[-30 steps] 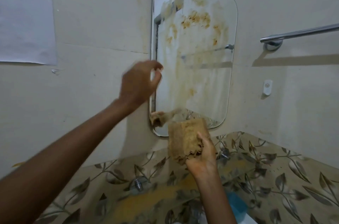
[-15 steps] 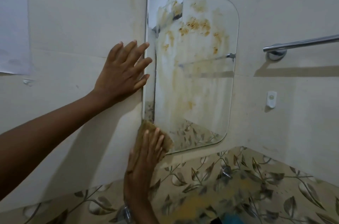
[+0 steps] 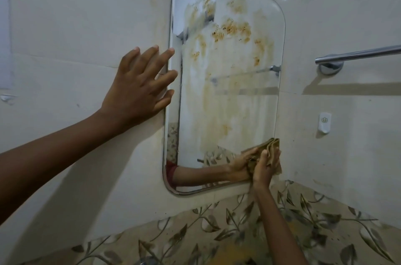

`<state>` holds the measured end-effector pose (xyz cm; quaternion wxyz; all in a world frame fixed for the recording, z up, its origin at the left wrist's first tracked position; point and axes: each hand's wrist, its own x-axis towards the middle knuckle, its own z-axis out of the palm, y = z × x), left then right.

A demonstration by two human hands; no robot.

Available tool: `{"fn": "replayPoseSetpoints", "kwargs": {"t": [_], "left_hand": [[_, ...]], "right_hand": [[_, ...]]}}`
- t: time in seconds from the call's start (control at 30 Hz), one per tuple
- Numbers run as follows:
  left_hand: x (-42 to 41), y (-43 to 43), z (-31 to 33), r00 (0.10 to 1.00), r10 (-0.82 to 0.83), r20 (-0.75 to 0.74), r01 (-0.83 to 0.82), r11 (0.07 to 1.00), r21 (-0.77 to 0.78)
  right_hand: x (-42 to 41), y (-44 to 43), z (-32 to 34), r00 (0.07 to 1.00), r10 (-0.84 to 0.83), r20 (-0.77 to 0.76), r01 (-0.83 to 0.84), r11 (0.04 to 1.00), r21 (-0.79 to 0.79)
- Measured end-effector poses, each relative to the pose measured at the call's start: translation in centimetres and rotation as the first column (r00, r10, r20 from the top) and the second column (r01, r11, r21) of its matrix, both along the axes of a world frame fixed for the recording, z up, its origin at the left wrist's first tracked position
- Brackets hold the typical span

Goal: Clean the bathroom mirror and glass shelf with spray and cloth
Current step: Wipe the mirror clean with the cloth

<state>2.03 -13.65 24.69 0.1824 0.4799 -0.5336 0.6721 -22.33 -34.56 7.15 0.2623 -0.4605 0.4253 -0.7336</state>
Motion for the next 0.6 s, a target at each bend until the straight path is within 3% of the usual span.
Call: {"fn": "replayPoseSetpoints", "kwargs": {"t": [0.13,0.27,0.47,0.53,0.6], "left_hand": [[-0.2,0.1,0.0,1.0,0.005,-0.013,-0.005,1.0,0.015],[-0.2,0.2,0.0,1.0,0.008,-0.012,-0.008,1.0,0.011],[-0.1,0.2,0.0,1.0,0.004,-0.019,-0.004,1.0,0.023],[-0.1,0.2,0.0,1.0,0.008,-0.019,-0.008,1.0,0.025],[-0.1,0.2,0.0,1.0,0.02,-0.022,-0.019,0.999,0.026]], "right_hand": [[2.8,3.4,0.8,0.994,0.013,-0.111,-0.013,1.0,-0.008],[9.5,11.3,0.2,0.95,0.007,-0.312,-0.099,0.955,-0.28],[14.3,17.1,-0.6,0.739,-0.149,-0.657,-0.275,0.823,-0.497],[13.5,15.8,-1.5,0.688,-0.239,-0.686,-0.274,0.789,-0.55],[12.3,14.0,-2.6,0.696,-0.271,-0.665,-0.253,0.774,-0.58]]}}
